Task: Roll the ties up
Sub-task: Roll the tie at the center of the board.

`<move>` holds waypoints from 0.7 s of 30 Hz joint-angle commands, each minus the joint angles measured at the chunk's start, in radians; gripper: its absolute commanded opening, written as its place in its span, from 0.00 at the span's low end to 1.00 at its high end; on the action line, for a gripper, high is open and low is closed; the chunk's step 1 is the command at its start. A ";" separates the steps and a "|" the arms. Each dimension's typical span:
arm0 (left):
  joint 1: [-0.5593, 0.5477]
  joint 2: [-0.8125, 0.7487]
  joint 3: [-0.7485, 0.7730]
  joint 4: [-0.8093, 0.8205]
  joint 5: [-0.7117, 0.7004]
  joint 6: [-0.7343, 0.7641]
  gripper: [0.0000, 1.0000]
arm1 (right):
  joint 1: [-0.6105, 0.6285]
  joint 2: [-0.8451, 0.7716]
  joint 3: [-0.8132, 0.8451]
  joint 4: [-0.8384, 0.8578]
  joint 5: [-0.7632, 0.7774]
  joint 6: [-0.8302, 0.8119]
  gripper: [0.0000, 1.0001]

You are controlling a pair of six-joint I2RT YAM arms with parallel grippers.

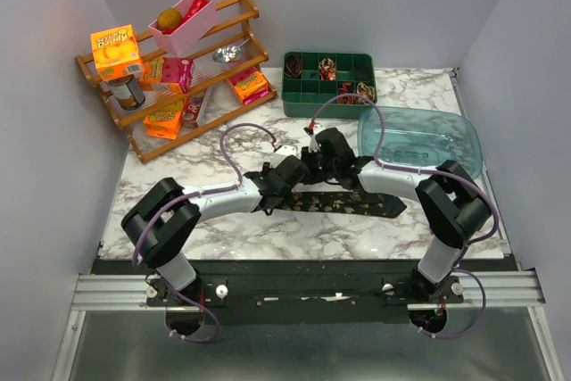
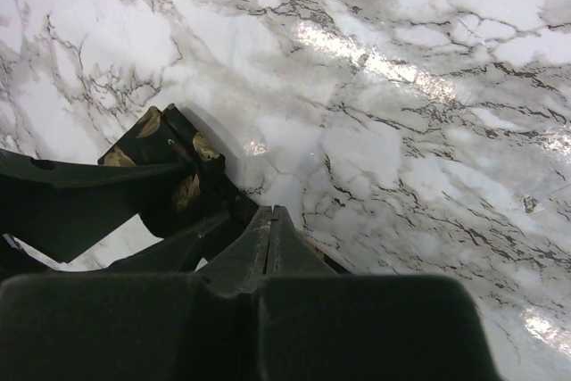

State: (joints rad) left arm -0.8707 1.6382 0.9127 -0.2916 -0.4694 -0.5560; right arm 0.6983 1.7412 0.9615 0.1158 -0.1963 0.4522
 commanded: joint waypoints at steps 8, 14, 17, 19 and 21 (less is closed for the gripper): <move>-0.002 -0.230 -0.061 0.005 -0.031 -0.073 0.57 | 0.001 -0.060 0.000 -0.007 -0.060 -0.023 0.01; 0.070 -0.351 -0.106 -0.008 0.021 -0.076 0.67 | 0.042 -0.071 0.045 0.013 -0.109 -0.021 0.01; 0.151 -0.408 -0.161 0.012 0.075 -0.087 0.72 | 0.067 -0.049 0.081 0.013 -0.130 -0.021 0.01; 0.200 -0.452 -0.216 0.048 0.171 -0.097 0.75 | 0.078 -0.013 0.100 0.015 -0.149 -0.021 0.01; 0.277 -0.497 -0.257 0.101 0.291 -0.105 0.81 | 0.096 0.027 0.129 0.015 -0.166 -0.021 0.01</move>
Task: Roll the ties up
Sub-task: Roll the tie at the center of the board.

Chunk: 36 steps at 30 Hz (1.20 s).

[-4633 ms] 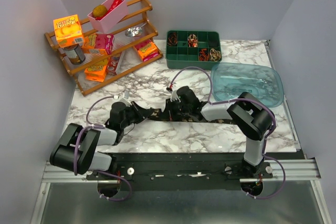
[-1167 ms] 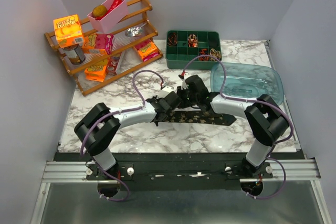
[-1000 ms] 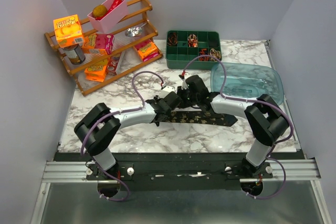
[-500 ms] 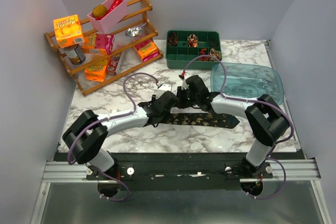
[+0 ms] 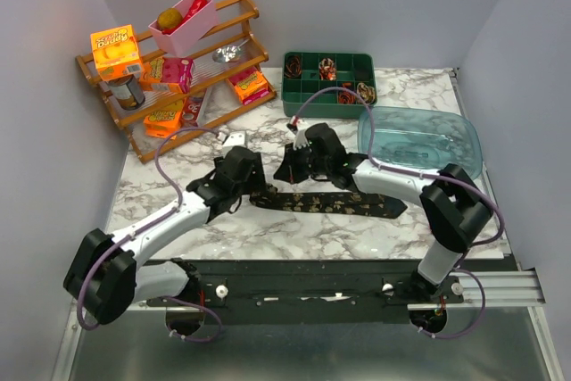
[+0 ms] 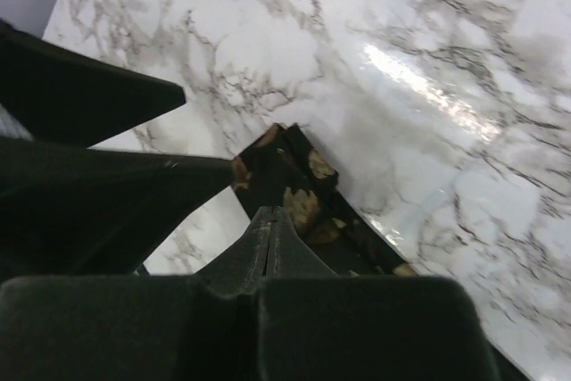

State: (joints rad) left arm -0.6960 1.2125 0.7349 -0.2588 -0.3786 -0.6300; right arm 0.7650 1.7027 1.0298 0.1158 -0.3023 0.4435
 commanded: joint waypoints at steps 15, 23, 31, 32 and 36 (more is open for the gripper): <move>0.432 -0.059 -0.322 0.427 0.739 -0.134 0.93 | 0.112 0.215 0.093 -0.041 -0.038 -0.037 0.01; 0.435 0.018 -0.394 0.553 0.794 -0.175 0.86 | 0.115 0.226 0.044 -0.039 -0.024 -0.015 0.01; 0.434 0.097 -0.443 0.668 0.791 -0.178 0.74 | 0.115 0.213 0.039 -0.038 -0.024 -0.014 0.01; 0.434 0.104 -0.445 0.679 0.790 -0.178 0.74 | 0.115 0.204 0.045 -0.038 -0.026 -0.017 0.01; 0.432 0.122 -0.450 0.725 0.782 -0.175 0.74 | 0.115 0.161 0.056 -0.039 -0.017 -0.023 0.01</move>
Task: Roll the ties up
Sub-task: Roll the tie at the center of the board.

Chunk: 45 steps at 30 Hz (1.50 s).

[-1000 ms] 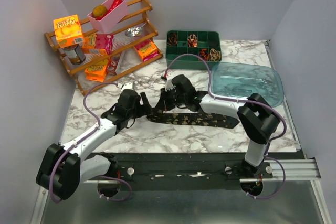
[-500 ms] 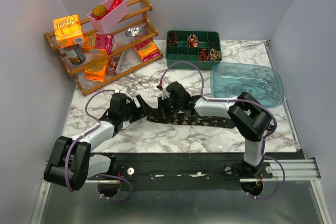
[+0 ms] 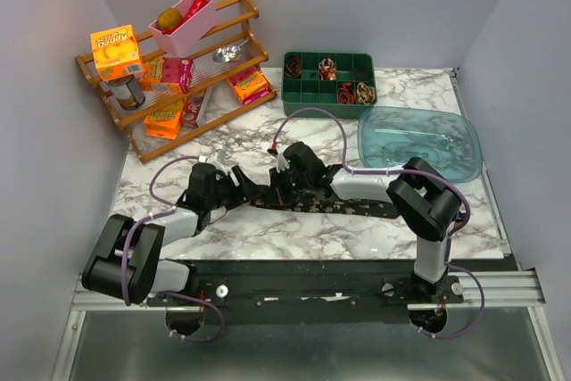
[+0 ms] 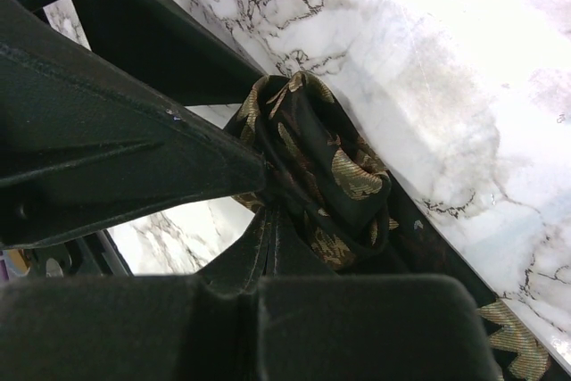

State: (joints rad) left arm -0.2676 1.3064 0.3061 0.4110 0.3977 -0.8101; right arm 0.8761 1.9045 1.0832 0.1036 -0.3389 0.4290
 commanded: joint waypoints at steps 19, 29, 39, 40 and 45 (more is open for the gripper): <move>0.004 0.057 -0.038 0.124 0.012 0.014 0.67 | 0.001 -0.050 0.014 -0.084 0.190 -0.035 0.01; -0.004 0.105 -0.039 0.184 0.064 0.023 0.65 | 0.001 -0.002 0.018 -0.100 0.209 -0.026 0.01; -0.027 0.160 -0.044 0.265 0.095 0.019 0.47 | 0.003 -0.005 0.014 -0.101 0.212 -0.019 0.01; -0.027 0.165 -0.045 0.288 0.096 0.015 0.44 | 0.003 -0.005 0.014 -0.101 0.209 -0.018 0.01; -0.027 0.159 -0.042 0.318 0.079 0.008 0.29 | 0.001 -0.021 0.006 -0.101 0.210 -0.021 0.01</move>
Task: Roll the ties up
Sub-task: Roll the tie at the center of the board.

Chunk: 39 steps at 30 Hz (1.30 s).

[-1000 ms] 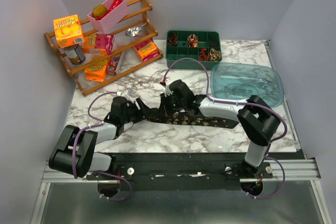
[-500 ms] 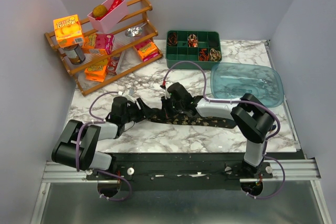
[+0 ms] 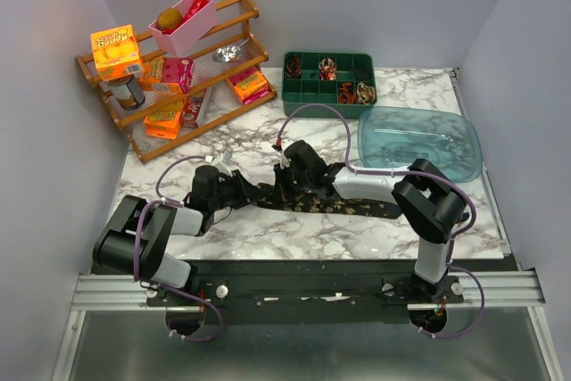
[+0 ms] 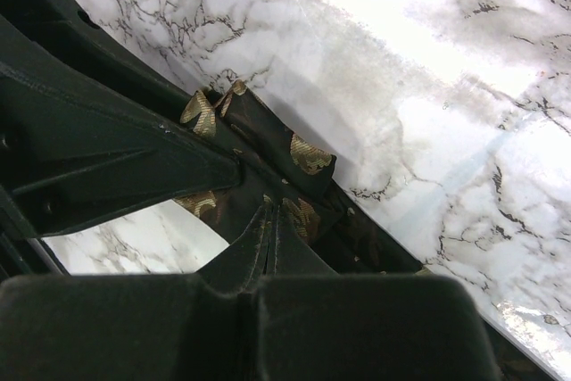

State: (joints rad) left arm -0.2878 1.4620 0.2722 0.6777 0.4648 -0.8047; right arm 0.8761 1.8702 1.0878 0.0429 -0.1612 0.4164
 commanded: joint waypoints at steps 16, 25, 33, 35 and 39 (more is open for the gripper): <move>-0.088 -0.179 0.191 -0.519 -0.219 0.248 0.05 | 0.003 0.007 0.004 -0.086 0.094 -0.019 0.01; -0.270 -0.201 0.317 -0.703 -0.423 0.285 0.02 | 0.001 0.064 0.049 -0.081 0.063 -0.018 0.01; -0.336 -0.164 0.366 -0.696 -0.488 0.251 0.00 | 0.001 0.072 0.058 -0.052 -0.001 0.002 0.01; -0.338 -0.157 0.372 -0.690 -0.509 0.248 0.00 | 0.001 0.064 0.055 -0.052 -0.011 0.004 0.01; -0.338 -0.147 0.413 -0.774 -0.616 0.262 0.00 | -0.002 -0.011 0.026 -0.052 0.023 -0.005 0.01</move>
State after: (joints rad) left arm -0.6174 1.2984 0.6250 -0.0399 -0.0250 -0.5434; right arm 0.8711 1.9167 1.1259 -0.0170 -0.1253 0.4107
